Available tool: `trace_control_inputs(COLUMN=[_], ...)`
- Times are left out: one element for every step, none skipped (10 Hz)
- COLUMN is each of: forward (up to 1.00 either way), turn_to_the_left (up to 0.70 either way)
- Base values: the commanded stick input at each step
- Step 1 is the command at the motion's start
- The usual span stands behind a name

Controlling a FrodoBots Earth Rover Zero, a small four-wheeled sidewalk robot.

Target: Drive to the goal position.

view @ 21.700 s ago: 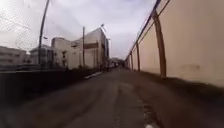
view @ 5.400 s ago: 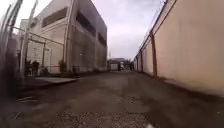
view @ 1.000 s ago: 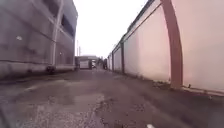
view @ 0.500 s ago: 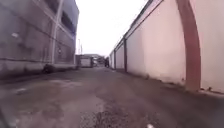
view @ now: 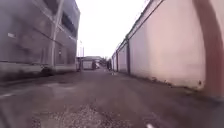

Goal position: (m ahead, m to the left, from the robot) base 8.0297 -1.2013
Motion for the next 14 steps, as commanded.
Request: trace_control_inputs(forward=[1.00,1.00,1.00,1.00,1.00,1.00,1.00,1.00,1.00,1.00,1.00,1.00,1.00,1.00], turn_to_the_left=[0.00,0.00,0.00,0.00,0.00,0.00,0.00,0.00,0.00,0.00,0.00,0.00,0.00,0.00])
